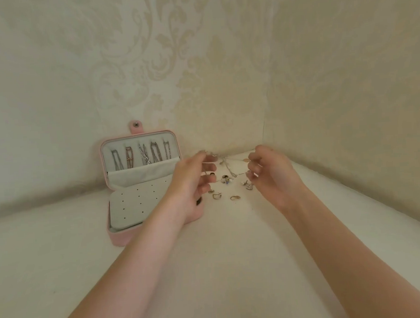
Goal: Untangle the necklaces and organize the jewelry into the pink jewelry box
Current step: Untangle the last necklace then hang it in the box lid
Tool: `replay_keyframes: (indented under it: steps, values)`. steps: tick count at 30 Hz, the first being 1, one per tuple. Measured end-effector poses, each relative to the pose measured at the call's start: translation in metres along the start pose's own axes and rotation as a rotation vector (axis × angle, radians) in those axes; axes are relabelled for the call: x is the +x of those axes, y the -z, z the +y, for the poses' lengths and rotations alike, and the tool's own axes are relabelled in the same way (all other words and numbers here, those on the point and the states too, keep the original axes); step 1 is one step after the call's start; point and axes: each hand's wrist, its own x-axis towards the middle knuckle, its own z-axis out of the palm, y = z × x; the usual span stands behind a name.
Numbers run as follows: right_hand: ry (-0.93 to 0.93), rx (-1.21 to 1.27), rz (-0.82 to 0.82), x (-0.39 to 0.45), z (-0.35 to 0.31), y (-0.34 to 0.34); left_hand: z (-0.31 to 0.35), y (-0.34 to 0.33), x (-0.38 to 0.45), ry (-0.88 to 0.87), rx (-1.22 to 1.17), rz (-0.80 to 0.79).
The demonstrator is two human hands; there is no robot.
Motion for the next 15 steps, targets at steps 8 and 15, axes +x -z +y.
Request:
replay_keyframes:
  steps: [8,15]
  values:
    - [0.173,-0.761,-0.253,-0.010,0.005,-0.005,0.032,0.011,-0.005,-0.094,-0.085,-0.063]
    - [0.037,-0.585,-0.435,-0.018,-0.005,-0.006,0.045,0.020,-0.006,-0.071,-0.142,-0.053]
